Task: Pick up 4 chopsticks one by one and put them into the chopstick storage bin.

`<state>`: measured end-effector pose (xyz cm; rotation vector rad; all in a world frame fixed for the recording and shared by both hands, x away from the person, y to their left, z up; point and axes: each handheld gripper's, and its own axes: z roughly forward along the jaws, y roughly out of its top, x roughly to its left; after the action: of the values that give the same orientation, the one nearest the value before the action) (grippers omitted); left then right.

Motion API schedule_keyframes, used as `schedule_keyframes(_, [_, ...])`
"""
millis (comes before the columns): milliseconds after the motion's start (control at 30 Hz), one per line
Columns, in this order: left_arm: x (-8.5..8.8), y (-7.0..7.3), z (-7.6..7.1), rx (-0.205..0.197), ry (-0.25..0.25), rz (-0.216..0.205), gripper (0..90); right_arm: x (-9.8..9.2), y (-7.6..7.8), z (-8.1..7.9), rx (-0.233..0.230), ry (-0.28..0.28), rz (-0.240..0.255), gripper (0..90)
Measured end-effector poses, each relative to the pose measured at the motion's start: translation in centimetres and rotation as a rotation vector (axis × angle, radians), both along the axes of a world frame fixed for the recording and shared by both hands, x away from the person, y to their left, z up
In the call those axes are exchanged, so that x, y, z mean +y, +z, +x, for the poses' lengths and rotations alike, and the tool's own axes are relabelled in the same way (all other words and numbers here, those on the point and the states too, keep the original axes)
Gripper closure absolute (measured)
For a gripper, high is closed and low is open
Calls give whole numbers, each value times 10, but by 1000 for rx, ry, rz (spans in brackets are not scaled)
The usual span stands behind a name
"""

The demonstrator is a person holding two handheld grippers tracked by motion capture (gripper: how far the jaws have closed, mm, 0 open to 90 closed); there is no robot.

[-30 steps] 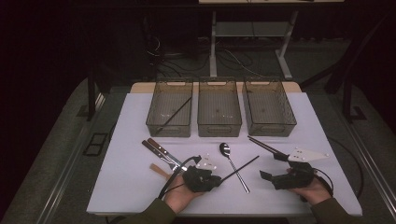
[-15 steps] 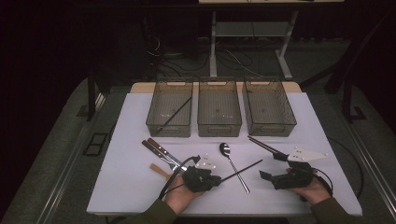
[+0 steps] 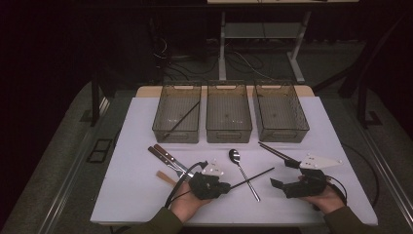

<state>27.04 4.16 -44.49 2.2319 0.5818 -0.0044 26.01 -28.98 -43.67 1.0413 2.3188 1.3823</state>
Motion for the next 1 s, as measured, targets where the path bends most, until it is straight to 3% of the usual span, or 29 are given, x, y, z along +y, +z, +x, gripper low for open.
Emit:
schedule_keyframes(333, [8,7,3,16,-17,-24,850,0,0,0,-2,-1,4,87])
schedule_keyframes(633, [18,15,6,13,-49,-40,850,0,0,0,1,-1,4,87])
schedule_keyframes(1000, [32,22,10,9,-52,-48,850,0,0,0,2,-1,4,87])
